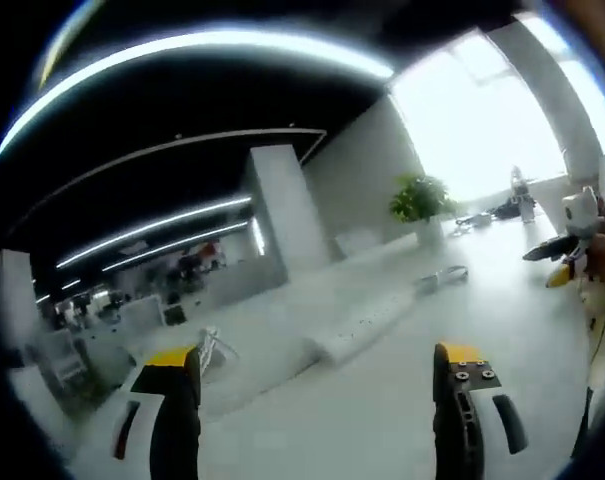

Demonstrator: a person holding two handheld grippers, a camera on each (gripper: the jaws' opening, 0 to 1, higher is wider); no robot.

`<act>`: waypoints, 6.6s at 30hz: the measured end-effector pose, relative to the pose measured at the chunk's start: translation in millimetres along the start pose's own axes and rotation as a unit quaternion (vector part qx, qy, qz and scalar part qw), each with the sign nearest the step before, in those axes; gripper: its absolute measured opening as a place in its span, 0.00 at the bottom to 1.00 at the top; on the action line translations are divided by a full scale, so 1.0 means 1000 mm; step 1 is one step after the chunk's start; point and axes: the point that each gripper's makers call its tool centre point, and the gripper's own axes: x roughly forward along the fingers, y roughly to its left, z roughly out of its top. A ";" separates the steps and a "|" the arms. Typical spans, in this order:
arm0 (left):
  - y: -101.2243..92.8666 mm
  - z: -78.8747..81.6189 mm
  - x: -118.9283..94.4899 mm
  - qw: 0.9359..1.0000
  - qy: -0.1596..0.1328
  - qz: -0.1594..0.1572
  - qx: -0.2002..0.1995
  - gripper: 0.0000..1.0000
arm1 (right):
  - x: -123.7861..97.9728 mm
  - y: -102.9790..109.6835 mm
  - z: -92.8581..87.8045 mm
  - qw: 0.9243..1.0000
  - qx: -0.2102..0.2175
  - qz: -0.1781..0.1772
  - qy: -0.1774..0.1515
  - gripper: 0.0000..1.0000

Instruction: Straighten the power strip on the desk, plug the charger into it

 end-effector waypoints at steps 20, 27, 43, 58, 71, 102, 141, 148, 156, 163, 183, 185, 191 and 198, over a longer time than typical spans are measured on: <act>-0.008 -0.035 -0.030 0.996 -0.004 0.048 -0.069 0.98 | 0.003 -0.004 0.000 1.000 -0.001 -0.005 0.002 0.92; -0.016 -0.035 -0.029 0.996 -0.008 0.042 -0.075 0.98 | 0.003 -0.006 0.003 1.000 -0.003 -0.008 0.000 0.92; -0.022 -0.046 -0.030 0.996 -0.001 0.033 -0.082 0.97 | 0.029 -0.019 0.066 0.997 -0.067 0.007 -0.043 0.91; -0.028 -0.049 -0.028 0.996 -0.002 0.026 -0.087 0.97 | 0.052 -0.026 0.092 0.996 -0.048 0.037 -0.060 0.91; -0.033 -0.050 -0.025 0.995 -0.005 0.020 -0.097 0.97 | 0.084 -0.037 0.097 0.997 -0.049 0.040 -0.046 0.97; -0.036 -0.045 -0.027 0.994 -0.017 0.019 -0.107 0.97 | 0.168 -0.062 0.074 0.998 -0.035 0.045 0.025 1.00; -0.040 -0.047 -0.022 0.992 -0.018 0.007 -0.121 0.95 | 0.220 -0.062 0.040 0.996 -0.047 0.053 0.062 0.73; -0.040 -0.047 -0.022 0.992 -0.018 0.007 -0.123 0.95 | 0.221 -0.058 0.035 0.996 -0.037 0.057 0.066 0.65; -0.040 -0.047 -0.022 0.992 -0.020 0.006 -0.125 0.94 | 0.223 -0.054 0.029 0.996 -0.018 0.056 0.069 0.59; -0.040 -0.047 -0.022 0.992 -0.019 0.005 -0.126 0.94 | 0.222 -0.052 0.024 0.996 -0.010 0.057 0.074 0.52; -0.040 -0.047 -0.022 0.992 -0.022 0.007 -0.128 0.93 | 0.226 -0.053 0.018 0.996 0.008 0.051 0.072 0.46; -0.040 -0.047 -0.022 0.991 -0.023 0.008 -0.128 0.93 | 0.227 -0.052 0.017 0.996 0.002 0.053 0.071 0.44; -0.040 -0.047 -0.022 0.991 -0.022 0.007 -0.129 0.93 | 0.227 -0.052 0.017 0.996 0.000 0.054 0.069 0.42; -0.040 -0.047 -0.023 0.991 -0.024 0.007 -0.130 0.93 | 0.228 -0.054 0.017 0.996 -0.002 0.051 0.070 0.39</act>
